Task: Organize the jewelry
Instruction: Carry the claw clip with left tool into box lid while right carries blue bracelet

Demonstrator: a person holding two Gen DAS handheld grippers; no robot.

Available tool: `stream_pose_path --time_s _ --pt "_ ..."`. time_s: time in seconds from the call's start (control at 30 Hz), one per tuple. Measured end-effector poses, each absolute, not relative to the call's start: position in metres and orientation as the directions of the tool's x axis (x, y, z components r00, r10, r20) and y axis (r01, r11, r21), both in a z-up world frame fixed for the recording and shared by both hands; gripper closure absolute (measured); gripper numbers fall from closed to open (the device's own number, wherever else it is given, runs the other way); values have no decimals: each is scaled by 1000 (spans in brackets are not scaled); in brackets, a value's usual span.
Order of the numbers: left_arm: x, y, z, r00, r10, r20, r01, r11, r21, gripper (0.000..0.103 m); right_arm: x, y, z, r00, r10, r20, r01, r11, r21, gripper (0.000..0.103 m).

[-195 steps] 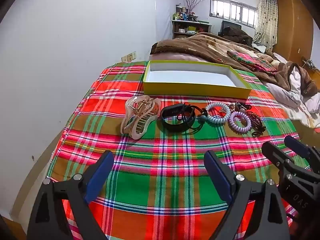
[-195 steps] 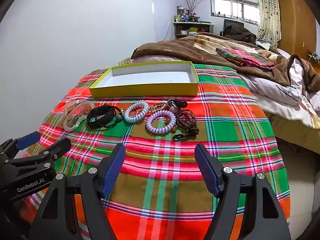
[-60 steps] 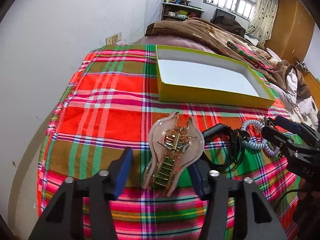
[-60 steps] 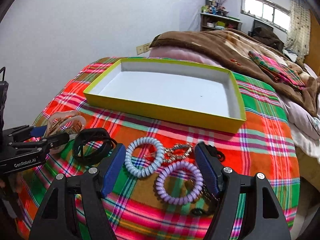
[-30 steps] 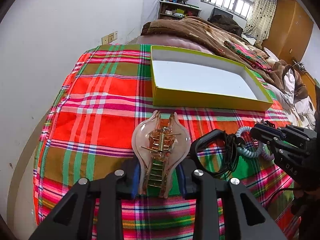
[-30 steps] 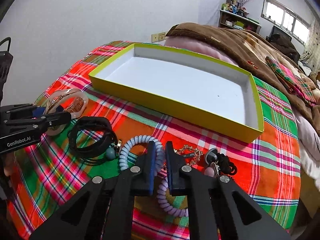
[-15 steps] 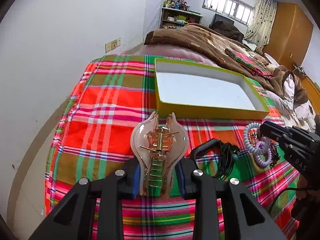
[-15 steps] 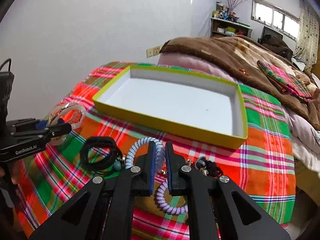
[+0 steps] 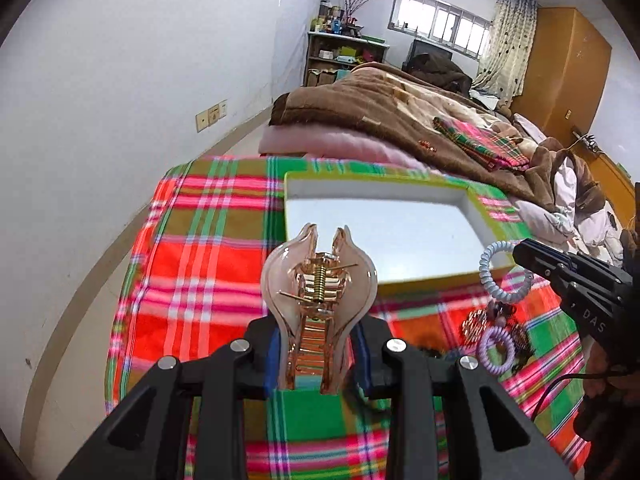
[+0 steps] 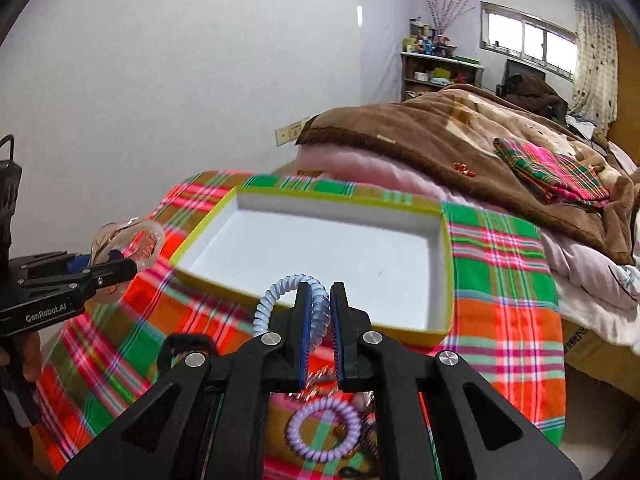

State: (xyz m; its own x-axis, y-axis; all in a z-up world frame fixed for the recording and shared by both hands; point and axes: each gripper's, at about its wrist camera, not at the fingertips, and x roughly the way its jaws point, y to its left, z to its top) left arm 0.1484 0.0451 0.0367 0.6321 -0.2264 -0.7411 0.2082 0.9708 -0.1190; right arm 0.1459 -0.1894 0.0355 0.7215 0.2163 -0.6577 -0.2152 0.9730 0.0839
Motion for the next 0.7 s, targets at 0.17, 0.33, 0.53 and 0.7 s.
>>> stream_pose_path --time_s 0.17,0.33,0.53,0.7 --pt "176 34 40 622 -250 -742 221 965 -140 72 170 -202 38 725 197 -660 -179 979 95 93" --pt "202 20 35 605 -271 -749 236 959 -156 72 198 -209 33 716 171 -677 -157 984 82 93" --pt "232 2 24 575 -276 -770 251 956 -155 72 234 -217 18 692 144 -707 -130 989 74 93" --pt "254 -8 8 546 -265 -795 241 958 -154 72 258 -223 5 670 125 -732 -119 991 61 93"
